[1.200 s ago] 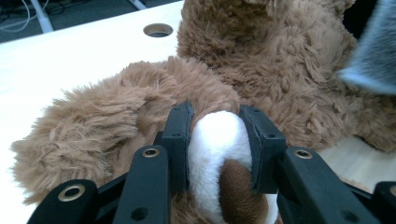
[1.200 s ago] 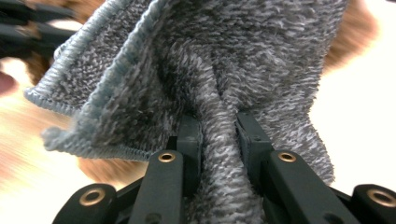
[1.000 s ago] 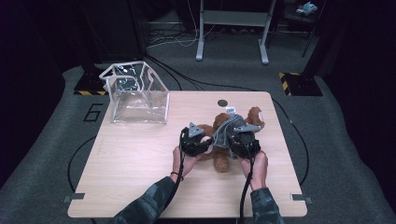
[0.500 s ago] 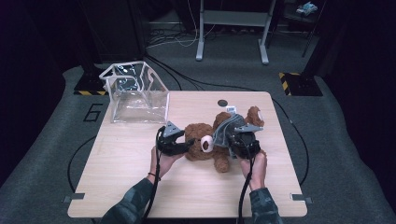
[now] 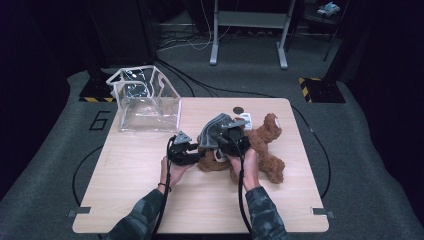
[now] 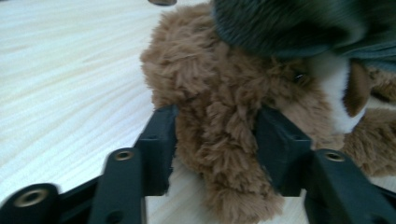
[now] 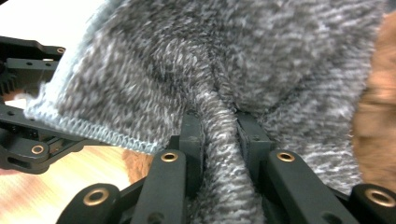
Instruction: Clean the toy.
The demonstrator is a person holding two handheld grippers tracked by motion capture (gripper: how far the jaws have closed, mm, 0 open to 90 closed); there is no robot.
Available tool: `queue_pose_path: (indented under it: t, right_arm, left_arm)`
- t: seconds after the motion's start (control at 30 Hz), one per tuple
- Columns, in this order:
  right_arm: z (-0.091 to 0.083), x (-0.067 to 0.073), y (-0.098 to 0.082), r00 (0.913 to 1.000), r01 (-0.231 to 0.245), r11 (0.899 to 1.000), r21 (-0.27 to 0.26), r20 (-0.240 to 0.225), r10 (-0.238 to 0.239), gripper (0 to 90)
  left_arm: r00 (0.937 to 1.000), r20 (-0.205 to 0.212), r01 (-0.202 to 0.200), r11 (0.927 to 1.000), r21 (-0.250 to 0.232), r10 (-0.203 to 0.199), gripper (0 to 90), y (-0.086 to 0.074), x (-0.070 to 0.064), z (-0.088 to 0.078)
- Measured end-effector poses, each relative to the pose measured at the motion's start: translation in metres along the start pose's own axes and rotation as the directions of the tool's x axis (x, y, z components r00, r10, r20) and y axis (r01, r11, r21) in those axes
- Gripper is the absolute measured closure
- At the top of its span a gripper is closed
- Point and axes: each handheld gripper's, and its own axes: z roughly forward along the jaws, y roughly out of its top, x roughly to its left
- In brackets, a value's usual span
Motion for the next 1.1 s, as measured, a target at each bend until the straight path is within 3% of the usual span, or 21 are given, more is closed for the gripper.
queue_pose_path:
  t: [0.2, 0.3, 0.37, 0.6, 0.77, 0.83, 0.9, 0.97, 1.1]
  right_arm:
    - [-0.015, 0.010, -0.008, 0.9994, 0.018, 1.000, -0.014, -0.029, -0.018, 76.7]
    - [-0.013, 0.021, -0.016, 0.9980, 0.051, 0.999, 0.005, -0.038, -0.050, 76.8]
    - [-0.011, 0.025, -0.022, 0.9978, 0.046, 0.999, 0.006, -0.048, -0.046, 76.8]
    - [-0.007, 0.035, -0.039, 0.9951, 0.071, 0.997, 0.017, -0.070, -0.070, 77.0]
    - [0.014, 0.041, -0.059, 0.9939, 0.063, 0.993, 0.096, -0.097, -0.053, 77.1]
    - [0.022, 0.041, -0.066, 0.9923, 0.080, 0.987, 0.138, -0.105, -0.066, 76.9]
    - [0.026, 0.041, -0.069, 0.9914, 0.086, 0.982, 0.169, -0.112, -0.068, 76.6]
    - [0.017, 0.040, -0.064, 0.9904, 0.092, 0.984, 0.155, -0.117, -0.074, 76.2]
    - [-0.010, 0.043, -0.042, 0.9905, 0.106, 0.992, 0.075, -0.095, -0.099, 76.0]
  left_arm:
    - [0.9998, -0.008, 0.016, 0.9998, -0.014, -0.016, 54.0, 0.001, -0.002, 0.000]
    - [0.9994, -0.004, 0.034, 0.9994, -0.007, -0.034, 51.1, 0.000, 0.001, -0.002]
    - [0.9990, -0.001, 0.045, 0.9989, -0.006, -0.045, 47.9, -0.002, 0.005, -0.005]
    - [0.9960, -0.054, 0.072, 0.9973, 0.009, -0.072, 38.8, -0.008, 0.021, -0.016]
    - [0.9954, -0.079, 0.058, 0.9978, 0.034, -0.055, 33.3, -0.015, 0.025, -0.017]
    - [0.9948, -0.095, 0.040, 0.9983, 0.042, -0.036, 30.9, -0.019, 0.023, -0.015]
    - [0.9959, -0.086, 0.034, 0.9980, 0.054, -0.029, 26.6, -0.023, 0.023, -0.013]
    - [0.9948, -0.102, 0.008, 0.9981, 0.061, -0.002, 22.4, -0.028, 0.023, -0.012]
    - [0.9928, -0.119, -0.007, 0.9970, 0.077, 0.016, 15.0, -0.033, 0.025, -0.011]
